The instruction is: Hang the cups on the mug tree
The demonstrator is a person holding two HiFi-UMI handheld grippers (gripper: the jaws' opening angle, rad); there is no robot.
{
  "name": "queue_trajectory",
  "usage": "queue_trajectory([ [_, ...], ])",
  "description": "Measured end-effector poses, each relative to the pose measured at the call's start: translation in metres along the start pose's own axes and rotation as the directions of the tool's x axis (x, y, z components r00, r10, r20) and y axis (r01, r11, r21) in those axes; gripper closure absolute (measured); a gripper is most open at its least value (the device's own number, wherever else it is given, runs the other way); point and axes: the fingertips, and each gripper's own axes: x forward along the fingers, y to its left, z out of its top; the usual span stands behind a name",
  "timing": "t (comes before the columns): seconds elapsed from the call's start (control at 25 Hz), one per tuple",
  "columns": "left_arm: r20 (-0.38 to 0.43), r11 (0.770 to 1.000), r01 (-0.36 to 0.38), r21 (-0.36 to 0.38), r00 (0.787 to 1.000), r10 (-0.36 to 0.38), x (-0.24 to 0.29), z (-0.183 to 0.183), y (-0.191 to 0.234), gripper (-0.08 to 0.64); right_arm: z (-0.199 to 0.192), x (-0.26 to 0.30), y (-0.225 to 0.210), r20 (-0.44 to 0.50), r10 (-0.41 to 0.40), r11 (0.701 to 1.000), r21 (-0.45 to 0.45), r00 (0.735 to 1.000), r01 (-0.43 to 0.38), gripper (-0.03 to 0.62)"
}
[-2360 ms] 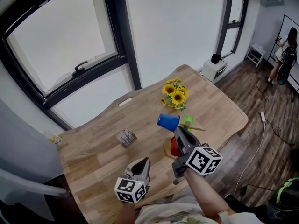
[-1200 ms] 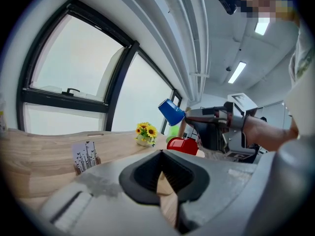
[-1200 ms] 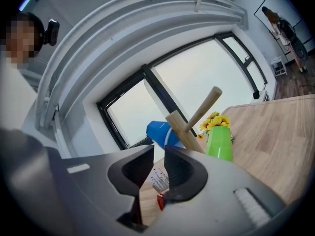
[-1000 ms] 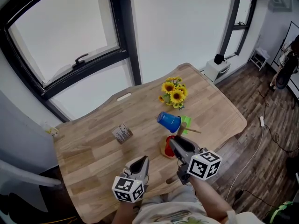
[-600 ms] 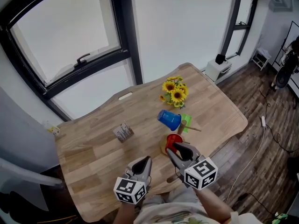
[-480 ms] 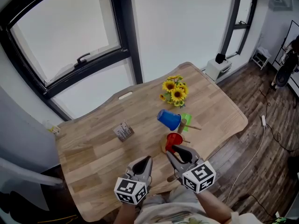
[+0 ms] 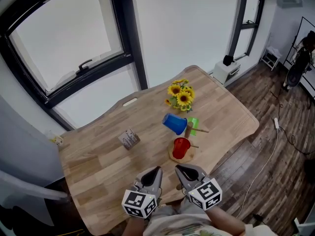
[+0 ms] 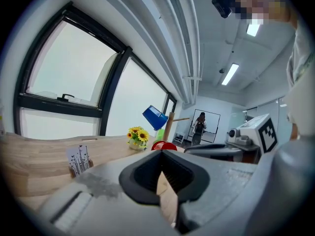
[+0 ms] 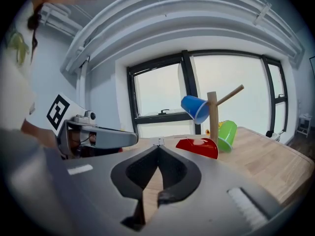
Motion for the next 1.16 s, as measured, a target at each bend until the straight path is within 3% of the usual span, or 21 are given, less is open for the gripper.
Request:
queue_trajectory([
  [0.64, 0.007, 0.999, 0.046, 0.013, 0.999, -0.046, -0.005, -0.002, -0.023, 0.560, -0.017, -0.017, 0.008, -0.050, -0.019, 1.000, -0.013, 0.999, 0.018, 0.594],
  [1.16, 0.008, 0.999, 0.053, 0.002, 0.999, -0.053, -0.008, -0.005, -0.029, 0.560, -0.020, -0.024, 0.006, -0.042, -0.025, 0.999, 0.047, 0.999, 0.027, 0.594],
])
